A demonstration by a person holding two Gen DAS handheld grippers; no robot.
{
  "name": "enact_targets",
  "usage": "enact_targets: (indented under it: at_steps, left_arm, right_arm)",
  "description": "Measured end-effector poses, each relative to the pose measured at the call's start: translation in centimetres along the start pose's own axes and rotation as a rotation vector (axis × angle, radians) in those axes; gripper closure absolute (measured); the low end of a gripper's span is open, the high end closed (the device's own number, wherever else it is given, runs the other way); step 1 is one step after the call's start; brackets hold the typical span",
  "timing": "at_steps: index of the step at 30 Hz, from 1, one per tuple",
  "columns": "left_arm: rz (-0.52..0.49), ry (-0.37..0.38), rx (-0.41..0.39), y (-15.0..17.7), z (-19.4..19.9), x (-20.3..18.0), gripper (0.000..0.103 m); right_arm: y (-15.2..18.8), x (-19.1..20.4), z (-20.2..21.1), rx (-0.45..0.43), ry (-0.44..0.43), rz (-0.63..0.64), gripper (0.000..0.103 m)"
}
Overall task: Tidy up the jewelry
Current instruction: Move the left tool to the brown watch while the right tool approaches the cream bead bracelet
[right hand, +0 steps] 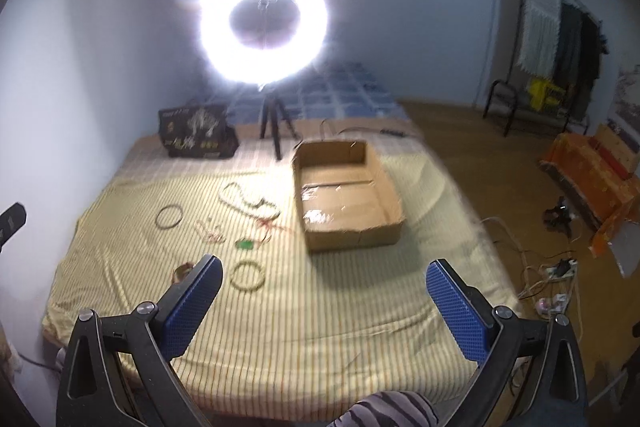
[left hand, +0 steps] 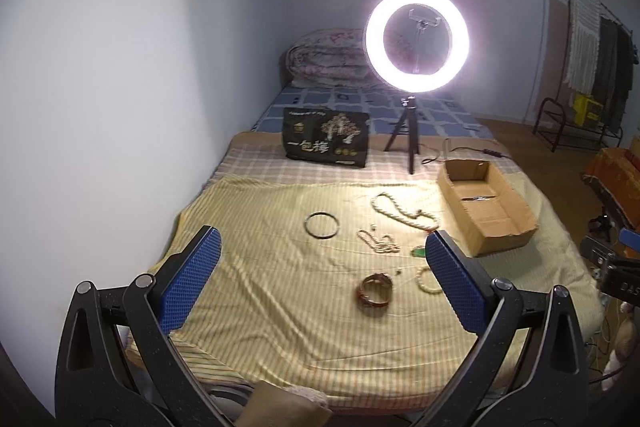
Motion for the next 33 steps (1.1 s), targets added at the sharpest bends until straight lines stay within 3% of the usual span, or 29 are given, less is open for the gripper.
enact_targets:
  at_steps: [6, 11, 15, 20, 26, 33]
  left_arm:
    - [0.004, -0.021, 0.031, 0.5, -2.8, 1.7, 0.000]
    - [0.046, 0.066, 0.078, 1.6, -6.0, 2.5, 0.000]
    - [0.048, 0.109, 0.143, 3.1, -9.0, 1.7, 0.010]
    - [-0.011, 0.128, 0.268, 5.1, -13.4, -0.5, 0.032]
    - [-0.075, 0.126, 0.374, 7.2, -17.4, -2.5, 0.033]
    - [-0.024, 0.149, 0.506, 9.7, -21.3, -2.8, 0.033]
  right_arm:
    - [0.0, 0.6, -2.1, -0.008, 0.006, 0.073, 0.000]
    - [0.3, 1.5, -4.8, -0.020, 0.002, 0.142, 0.002]
    - [1.6, 2.2, -8.8, 0.087, -0.074, 0.167, 0.020]
    - [3.1, 2.8, -13.0, 0.186, -0.124, 0.138, 0.024]
    - [4.1, 3.7, -17.1, 0.272, -0.147, 0.125, 0.026]
    - [5.4, 4.4, -21.0, 0.358, -0.156, 0.132, 0.026]
Point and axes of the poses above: each gripper's, at about its wrist camera, not at the fingertips, and z roughly against the way its jaws point, x to its left, y to its underside, the point moved 1 cm from there along -z, roughly the way its jaws point, and after that the axes turned 4 degrees about -x, right-handed, at the moved point
